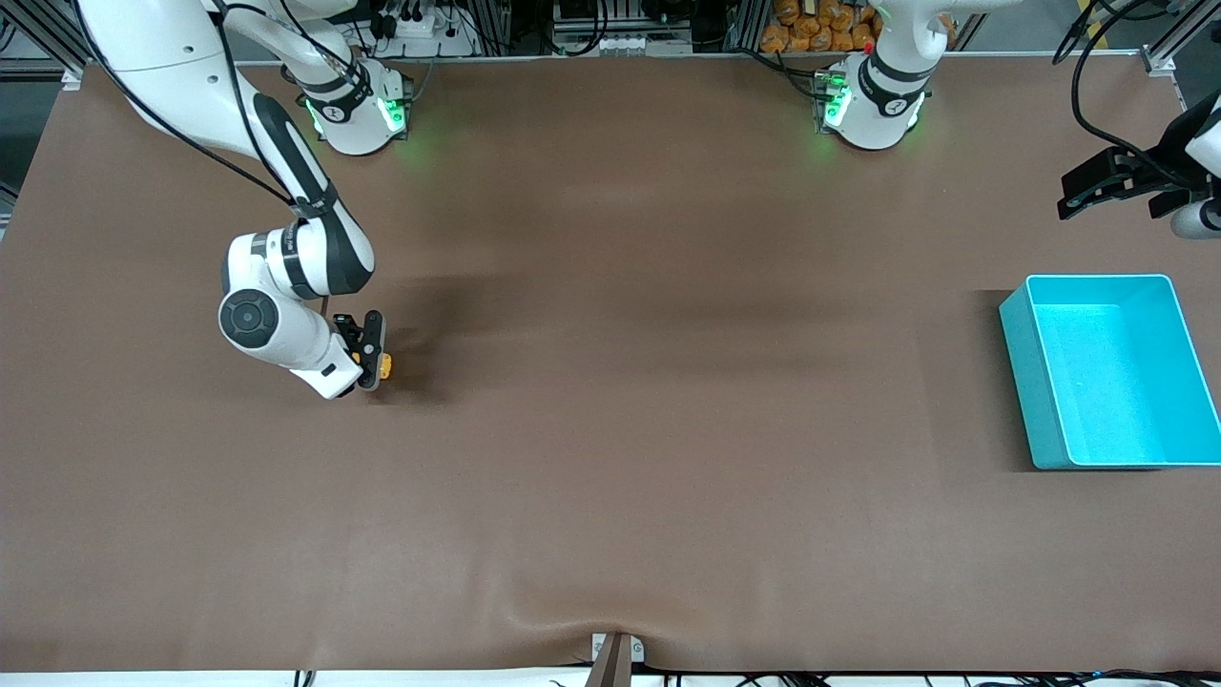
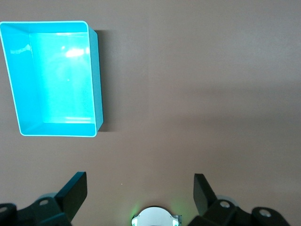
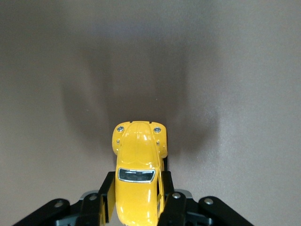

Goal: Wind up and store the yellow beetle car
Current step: 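Close the right gripper around the yellow car's body, then lift the yellow car with the right gripper and draw it back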

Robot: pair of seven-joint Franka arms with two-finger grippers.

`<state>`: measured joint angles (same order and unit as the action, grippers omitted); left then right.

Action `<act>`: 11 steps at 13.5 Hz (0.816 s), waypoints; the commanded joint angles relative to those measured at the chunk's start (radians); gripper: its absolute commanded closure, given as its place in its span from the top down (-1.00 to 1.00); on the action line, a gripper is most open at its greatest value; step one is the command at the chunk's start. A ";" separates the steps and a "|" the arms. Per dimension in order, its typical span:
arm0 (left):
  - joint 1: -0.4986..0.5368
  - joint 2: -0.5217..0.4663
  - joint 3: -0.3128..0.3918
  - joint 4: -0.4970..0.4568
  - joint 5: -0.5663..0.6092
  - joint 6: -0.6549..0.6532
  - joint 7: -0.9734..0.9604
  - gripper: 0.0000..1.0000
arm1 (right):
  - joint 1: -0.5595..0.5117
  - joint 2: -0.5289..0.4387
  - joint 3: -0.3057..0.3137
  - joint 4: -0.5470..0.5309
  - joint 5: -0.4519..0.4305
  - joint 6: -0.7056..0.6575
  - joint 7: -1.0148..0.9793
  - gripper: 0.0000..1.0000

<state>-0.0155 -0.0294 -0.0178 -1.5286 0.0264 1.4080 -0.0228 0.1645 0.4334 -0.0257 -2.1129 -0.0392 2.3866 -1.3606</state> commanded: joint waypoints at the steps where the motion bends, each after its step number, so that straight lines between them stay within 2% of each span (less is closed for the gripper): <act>1: 0.005 0.005 -0.004 0.008 0.020 0.011 0.006 1.00 | -0.057 0.018 0.001 0.002 -0.011 0.009 -0.089 -0.77; 11: 0.012 0.019 -0.002 0.010 0.018 0.031 -0.005 1.00 | -0.276 0.057 0.001 0.002 -0.018 0.028 -0.291 -0.74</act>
<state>-0.0095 -0.0207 -0.0171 -1.5286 0.0264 1.4266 -0.0229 -0.0560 0.4356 -0.0343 -2.1138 -0.0402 2.3859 -1.6061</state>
